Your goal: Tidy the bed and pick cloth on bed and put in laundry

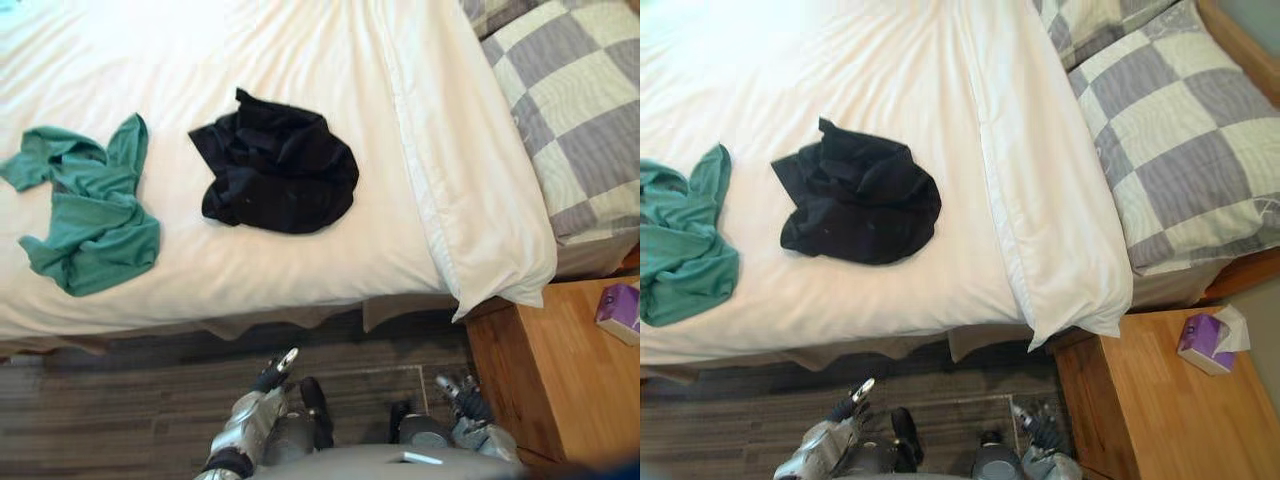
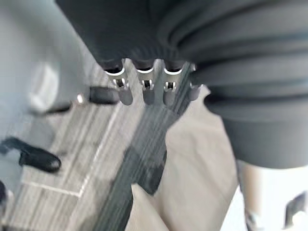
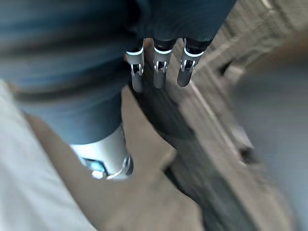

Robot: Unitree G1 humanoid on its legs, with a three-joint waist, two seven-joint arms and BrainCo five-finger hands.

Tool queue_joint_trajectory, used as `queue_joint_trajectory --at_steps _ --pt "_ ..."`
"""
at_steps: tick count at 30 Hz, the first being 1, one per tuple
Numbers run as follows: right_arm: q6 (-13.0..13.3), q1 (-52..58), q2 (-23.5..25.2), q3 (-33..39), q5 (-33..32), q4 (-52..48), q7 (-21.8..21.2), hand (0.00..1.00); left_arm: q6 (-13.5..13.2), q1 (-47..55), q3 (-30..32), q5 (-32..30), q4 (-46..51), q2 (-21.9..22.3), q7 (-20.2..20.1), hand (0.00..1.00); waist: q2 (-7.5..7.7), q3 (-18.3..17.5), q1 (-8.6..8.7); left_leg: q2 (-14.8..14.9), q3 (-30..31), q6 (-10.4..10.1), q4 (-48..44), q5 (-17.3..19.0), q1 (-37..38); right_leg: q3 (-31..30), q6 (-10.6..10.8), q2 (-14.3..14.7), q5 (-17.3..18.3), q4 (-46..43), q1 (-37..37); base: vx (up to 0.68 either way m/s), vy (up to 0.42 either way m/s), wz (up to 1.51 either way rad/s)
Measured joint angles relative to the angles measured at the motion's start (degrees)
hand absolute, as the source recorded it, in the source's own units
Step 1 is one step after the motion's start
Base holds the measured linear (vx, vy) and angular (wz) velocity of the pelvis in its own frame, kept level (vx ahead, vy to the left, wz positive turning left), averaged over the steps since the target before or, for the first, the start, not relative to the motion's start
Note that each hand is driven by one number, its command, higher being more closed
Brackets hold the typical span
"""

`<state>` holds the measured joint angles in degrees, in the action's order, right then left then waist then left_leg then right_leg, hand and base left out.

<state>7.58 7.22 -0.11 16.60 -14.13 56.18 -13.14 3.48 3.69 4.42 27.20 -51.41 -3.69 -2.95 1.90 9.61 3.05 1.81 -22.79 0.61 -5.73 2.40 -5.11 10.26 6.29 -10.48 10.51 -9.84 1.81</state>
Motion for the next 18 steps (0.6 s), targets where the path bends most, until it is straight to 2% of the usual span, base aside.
queue_joint_trajectory --at_steps 2,4,6,7,8,9,10,11,12,14,15,16,17,18 --pt "-1.7 -0.1 -0.7 -0.1 2.5 0.1 -1.1 0.0 -1.9 0.1 0.0 -2.2 -1.6 -0.2 -0.4 0.0 -0.19 0.1 0.56 1.1 1.4 -0.5 -6.2 2.2 -1.6 2.7 0.2 -0.2 -0.1 -0.8 2.1 -0.01 0.025 0.52" --pt "-2.7 -0.1 -2.6 -0.1 4.4 0.7 -1.9 0.0 -3.6 0.3 0.0 -3.9 -1.6 -0.1 -0.4 0.0 -1.13 0.8 0.37 2.3 1.6 -0.8 -10.7 4.0 -2.3 4.1 0.2 -0.1 0.2 -2.8 3.0 -0.07 0.051 0.31" --pt "-4.0 0.2 -3.5 -0.4 4.3 1.1 -2.2 0.0 -5.4 1.5 0.0 -6.0 -1.5 -0.1 0.5 0.0 -2.06 1.1 0.39 2.2 1.8 -0.7 -11.4 5.7 -2.5 4.8 0.0 -1.0 2.5 -7.0 1.6 -0.12 0.062 0.12" --pt "-4.1 0.2 -3.6 -0.1 4.2 0.9 -2.2 0.0 -6.4 2.0 0.1 -6.5 -1.5 -0.5 1.6 0.0 -1.76 1.1 0.49 1.4 1.2 0.4 -11.9 6.8 -3.4 4.7 -0.2 -2.3 5.2 -10.7 -0.6 -0.23 0.044 -0.02" --pt "-4.1 0.1 -4.6 0.0 4.2 0.2 -2.5 0.0 -6.8 2.1 0.3 -6.1 -1.7 -1.0 3.4 0.0 -1.66 1.1 0.55 0.4 -0.1 -0.7 -12.4 7.9 -5.1 4.6 -0.7 -3.9 7.6 -13.8 -3.3 -0.23 0.049 -0.04" --pt "-4.1 0.1 -5.3 0.3 4.2 -0.1 -2.7 0.0 -6.9 2.1 0.5 -5.6 -1.8 -1.1 4.2 0.0 -1.34 1.1 0.84 0.7 -2.3 -2.4 -12.9 9.6 -5.7 4.1 -1.1 -5.4 8.2 -14.7 -4.6 -0.21 0.061 -0.03" --pt "-4.2 0.0 -5.5 1.3 4.3 0.0 -2.8 0.0 -7.6 2.1 1.5 -4.6 -1.6 -1.5 5.5 0.0 0.6 1.5 0.85 3.3 -6.0 -0.7 -21.0 13.2 -7.6 2.9 -1.4 -8.5 9.0 -17.5 -7.7 -0.12 0.072 -0.11" --pt "-4.5 0.0 -6.2 2.1 4.3 0.6 -2.6 0.0 -8.0 2.6 3.3 -2.9 -1.9 -1.5 6.1 0.0 0.51 2.0 0.5 8.5 -5.0 0.3 -30.2 14.2 -10.1 1.2 -1.8 -10.0 9.8 -21.1 -10.5 -0.11 0.074 -0.14" --pt "-4.7 0.1 -6.6 2.2 4.3 1.1 -2.6 0.0 -8.1 3.2 4.2 -2.3 -1.9 -1.3 6.2 0.0 0.29 2.0 0.78 11.5 -4.3 -0.1 -31.5 14.3 -10.3 0.4 -1.4 -10.5 10.4 -22.6 -11.7 -0.1 0.103 -0.2" --pt "-4.5 2.2 -7.3 3.2 5.1 1.1 -2.5 0.0 -10.4 5.0 6.7 -0.7 -2.0 -1.1 7.1 0.0 -0.31 1.9 1.08 20.9 -0.4 -3.1 -26.9 12.5 -9.2 -1.9 1.1 -13.5 13.2 -29.9 -15.7 -0.08 0.194 0.04" --pt "-4.5 2.5 -7.6 3.6 5.9 1.1 -2.5 0.0 -11.1 5.6 7.5 -0.6 -2.0 -1.1 7.1 0.0 -0.49 2.0 1.18 22.6 0.0 -3.7 -25.5 12.1 -8.8 -2.4 1.9 -14.3 14.0 -31.6 -16.4 -0.04 0.296 0.24" --pt "-4.4 3.6 -8.1 4.9 7.4 1.1 -2.4 0.0 -12.5 6.5 8.3 0.8 -2.1 -1.1 7.0 0.0 -0.67 1.9 1.19 25.4 0.1 -4.7 -24.2 11.5 -7.9 -3.3 3.8 -16.7 14.7 -33.9 -17.3 -0.02 0.301 0.23" --pt "-4.4 3.7 -8.5 5.7 8.3 1.1 -2.4 0.0 -12.9 6.8 8.7 1.1 -2.1 -0.9 6.7 0.0 -0.85 1.9 1.18 26.0 0.3 -5.3 -24.2 11.1 -7.7 -3.6 5.0 -18.0 14.4 -34.2 -17.3 0.0 0.45 0.28" --pt "-4.2 3.9 -9.0 7.6 10.5 1.1 -2.6 0.0 -12.8 6.8 9.5 1.1 -2.2 -0.3 6.1 0.0 -1.35 1.6 0.83 25.8 1.2 -8.4 -23.9 9.6 -7.4 -4.4 7.5 -20.2 13.0 -32.9 -17.0 0.02 0.56 0.18"
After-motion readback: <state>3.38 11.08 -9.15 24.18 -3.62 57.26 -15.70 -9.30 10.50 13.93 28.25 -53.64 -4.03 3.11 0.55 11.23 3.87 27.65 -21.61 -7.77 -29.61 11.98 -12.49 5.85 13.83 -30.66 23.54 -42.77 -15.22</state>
